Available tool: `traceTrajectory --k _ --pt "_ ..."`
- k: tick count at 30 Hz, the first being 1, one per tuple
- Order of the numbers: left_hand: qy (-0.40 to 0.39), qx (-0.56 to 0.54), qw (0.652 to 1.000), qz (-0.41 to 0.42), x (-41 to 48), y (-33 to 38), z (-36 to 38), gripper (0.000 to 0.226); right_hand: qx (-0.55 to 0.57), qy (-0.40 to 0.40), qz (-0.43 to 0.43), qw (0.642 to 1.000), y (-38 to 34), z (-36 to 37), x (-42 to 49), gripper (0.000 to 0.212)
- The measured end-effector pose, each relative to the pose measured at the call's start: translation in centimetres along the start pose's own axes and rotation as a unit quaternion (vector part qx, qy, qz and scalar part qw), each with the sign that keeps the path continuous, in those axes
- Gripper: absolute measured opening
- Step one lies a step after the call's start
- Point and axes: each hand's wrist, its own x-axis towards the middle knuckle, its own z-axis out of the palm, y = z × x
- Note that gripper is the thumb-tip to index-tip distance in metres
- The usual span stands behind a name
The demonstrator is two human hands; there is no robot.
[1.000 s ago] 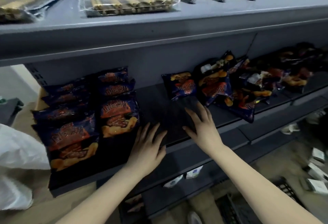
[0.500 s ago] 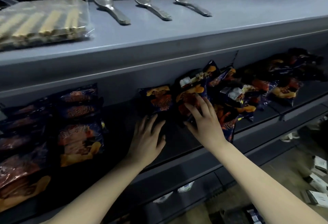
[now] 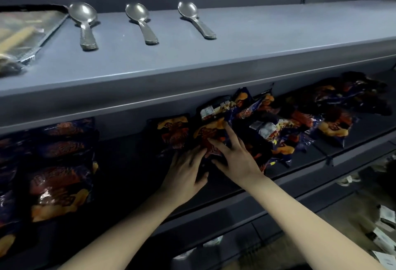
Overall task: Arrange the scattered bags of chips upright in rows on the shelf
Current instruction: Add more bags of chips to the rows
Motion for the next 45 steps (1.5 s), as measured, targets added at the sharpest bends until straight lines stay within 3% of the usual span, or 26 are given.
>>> traceTrajectory --k 14,25,33,37,42,45 --pt "0.037 -0.027 0.999 0.008 -1.1 1.2 -0.1 0.062 0.070 0.158 -0.093 0.981 0.8 -0.5 -0.7 0.034" --pt "0.144 -0.063 0.987 -0.029 -4.6 -1.5 -5.9 0.062 0.152 0.315 -0.143 0.926 -4.0 -0.8 1.1 0.019" --pt "0.163 -0.107 0.970 -0.148 -10.9 -6.4 -10.7 0.068 0.234 0.215 -0.306 0.898 -11.8 2.3 2.5 0.019" --pt "0.102 -0.176 0.966 -0.160 -14.3 -8.4 -13.3 0.083 0.268 0.144 -0.387 0.871 -15.8 3.9 2.1 0.018" --pt "-0.046 0.048 0.995 -0.072 -16.5 -10.4 -16.3 0.108 0.250 0.085 -0.462 0.847 -18.9 4.7 1.4 0.025" --pt "-0.063 0.075 0.994 -0.052 -16.8 -10.4 -16.6 0.108 0.207 0.099 -0.495 0.838 -20.0 4.8 1.0 0.024"
